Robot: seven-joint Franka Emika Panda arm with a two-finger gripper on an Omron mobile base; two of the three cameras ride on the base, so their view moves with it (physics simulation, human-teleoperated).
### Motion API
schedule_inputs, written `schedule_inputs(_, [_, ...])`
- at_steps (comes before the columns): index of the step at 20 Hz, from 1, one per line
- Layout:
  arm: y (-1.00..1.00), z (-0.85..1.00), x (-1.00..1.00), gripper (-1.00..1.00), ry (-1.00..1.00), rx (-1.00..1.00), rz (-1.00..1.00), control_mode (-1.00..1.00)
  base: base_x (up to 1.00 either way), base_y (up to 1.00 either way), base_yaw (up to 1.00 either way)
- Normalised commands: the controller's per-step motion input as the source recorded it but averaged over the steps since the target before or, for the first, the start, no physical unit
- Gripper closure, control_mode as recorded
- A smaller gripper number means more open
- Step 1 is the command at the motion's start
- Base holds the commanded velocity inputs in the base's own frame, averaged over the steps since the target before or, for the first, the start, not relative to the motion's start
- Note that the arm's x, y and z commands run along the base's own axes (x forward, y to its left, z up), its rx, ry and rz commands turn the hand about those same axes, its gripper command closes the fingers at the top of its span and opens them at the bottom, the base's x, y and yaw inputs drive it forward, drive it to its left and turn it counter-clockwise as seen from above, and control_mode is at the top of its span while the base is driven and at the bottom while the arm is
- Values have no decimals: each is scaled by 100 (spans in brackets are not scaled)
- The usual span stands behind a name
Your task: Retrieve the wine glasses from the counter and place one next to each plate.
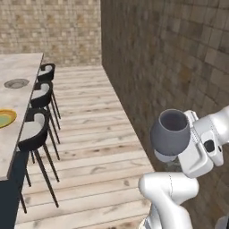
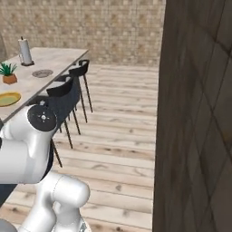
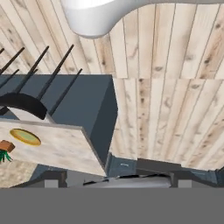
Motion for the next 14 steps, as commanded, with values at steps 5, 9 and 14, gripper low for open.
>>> schedule_inputs(5, [0, 0, 0, 100, 0, 0, 0, 100, 100, -42, 0])
schedule_inputs(9, [0, 0, 0, 100, 0, 0, 0, 100, 100, -13, 7])
schedule_inputs(14, [0, 0, 0, 100, 0, 0, 0, 100, 100, 38, 23])
